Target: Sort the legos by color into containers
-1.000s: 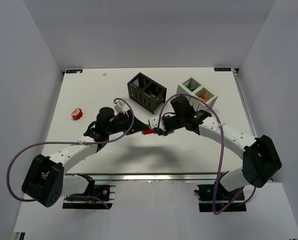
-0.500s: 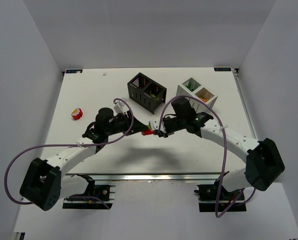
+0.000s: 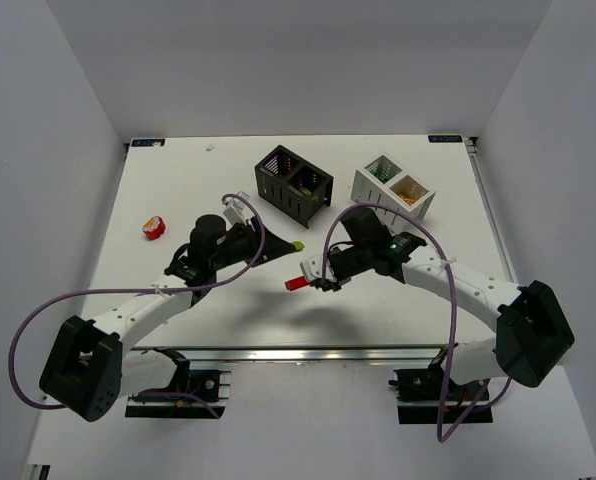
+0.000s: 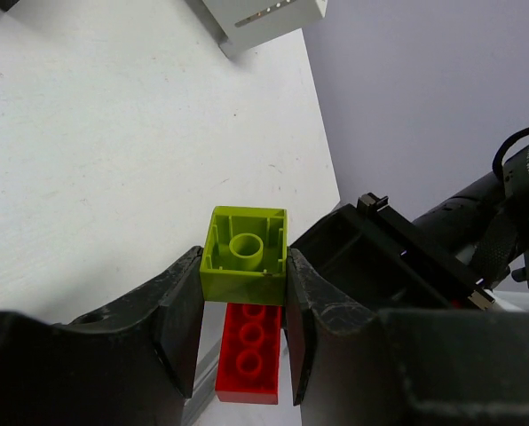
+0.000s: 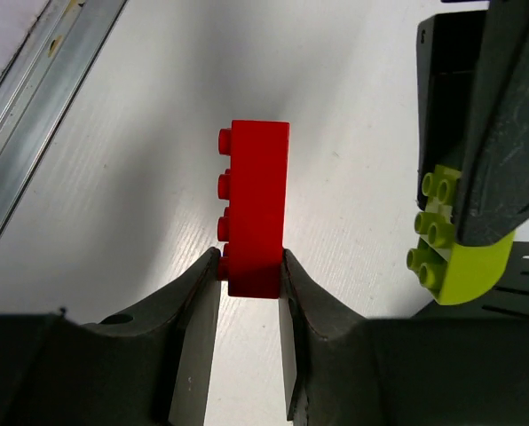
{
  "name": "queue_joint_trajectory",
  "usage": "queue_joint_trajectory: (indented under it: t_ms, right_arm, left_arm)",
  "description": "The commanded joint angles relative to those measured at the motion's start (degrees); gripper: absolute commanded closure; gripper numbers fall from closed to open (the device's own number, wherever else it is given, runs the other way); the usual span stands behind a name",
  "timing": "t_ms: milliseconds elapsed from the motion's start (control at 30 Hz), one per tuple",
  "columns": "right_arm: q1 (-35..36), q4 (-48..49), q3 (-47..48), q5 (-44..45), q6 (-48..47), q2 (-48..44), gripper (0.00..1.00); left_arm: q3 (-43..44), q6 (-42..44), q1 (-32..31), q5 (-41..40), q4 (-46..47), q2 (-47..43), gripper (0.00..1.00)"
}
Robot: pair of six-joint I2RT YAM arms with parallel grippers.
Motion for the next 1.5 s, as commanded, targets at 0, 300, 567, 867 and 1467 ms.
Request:
queue_joint_trajectory:
  t_ms: [0,300,567,867,1467]
  right_arm:
    - [0.24,-1.28,-0.32,-2.42,-1.97,-1.90,1.00]
    - [0.15,-0.76,-0.67,-2.33,-0.57,-2.34,1.00]
    - [-1.07,2.32,-4.44,-0.40,7.42,-6.20,1.00]
    - [-6.86,6.36,-8.05,-0.22,19.02,-12.80,1.00]
    - [-17.42,8.65,-8.14,-4.09,24.75,-13.77,1.00]
  left_arm:
    - [0.92,-0.21,0.15,-1.58,2.13,-0.97,0.75]
    - [2.32,0.57,0.15,-3.24,1.17,-1.41,0.75]
    - [19.60,5.93,2.34,-8.08,-10.34,7.61,0.76]
    - [39.49,6.46,3.75,-9.58,-17.91,24.86,0.77]
    - [63.14,8.22,3.75,-15.29,-30.21,45.34,0.48]
